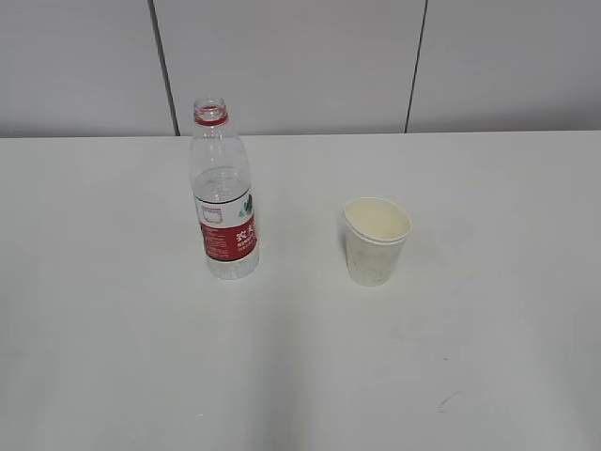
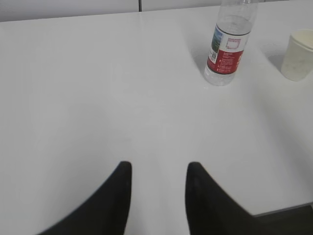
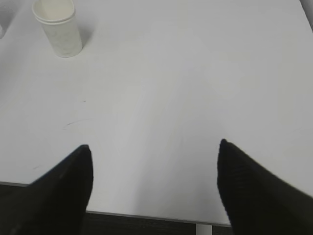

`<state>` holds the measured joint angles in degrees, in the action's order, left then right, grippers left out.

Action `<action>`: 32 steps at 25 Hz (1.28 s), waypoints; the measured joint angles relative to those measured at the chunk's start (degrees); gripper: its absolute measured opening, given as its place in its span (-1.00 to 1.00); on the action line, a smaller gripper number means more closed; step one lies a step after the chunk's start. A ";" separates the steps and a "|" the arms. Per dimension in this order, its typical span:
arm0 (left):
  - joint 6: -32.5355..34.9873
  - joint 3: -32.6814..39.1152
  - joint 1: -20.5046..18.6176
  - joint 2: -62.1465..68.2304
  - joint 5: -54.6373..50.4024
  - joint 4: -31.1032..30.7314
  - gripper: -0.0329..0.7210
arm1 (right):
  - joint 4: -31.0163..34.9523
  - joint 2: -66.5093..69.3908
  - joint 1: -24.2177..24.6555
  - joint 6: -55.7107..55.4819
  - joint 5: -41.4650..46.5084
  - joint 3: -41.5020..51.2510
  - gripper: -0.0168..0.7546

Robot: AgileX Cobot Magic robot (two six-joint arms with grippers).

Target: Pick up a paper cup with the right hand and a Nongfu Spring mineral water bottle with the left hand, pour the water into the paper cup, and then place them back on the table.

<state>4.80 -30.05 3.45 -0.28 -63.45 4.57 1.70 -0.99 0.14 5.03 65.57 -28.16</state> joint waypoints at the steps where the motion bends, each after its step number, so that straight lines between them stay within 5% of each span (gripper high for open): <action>1: 0.00 0.00 0.00 0.00 0.00 0.00 -0.28 | 0.00 0.00 0.00 0.00 0.00 0.00 0.57; 32: 0.00 0.00 0.00 0.00 0.00 0.00 -0.25 | 0.00 0.00 0.00 0.00 0.00 0.00 0.57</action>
<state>4.80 -30.05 3.45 -0.28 -63.45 4.57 1.70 -0.99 0.14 5.03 65.57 -28.16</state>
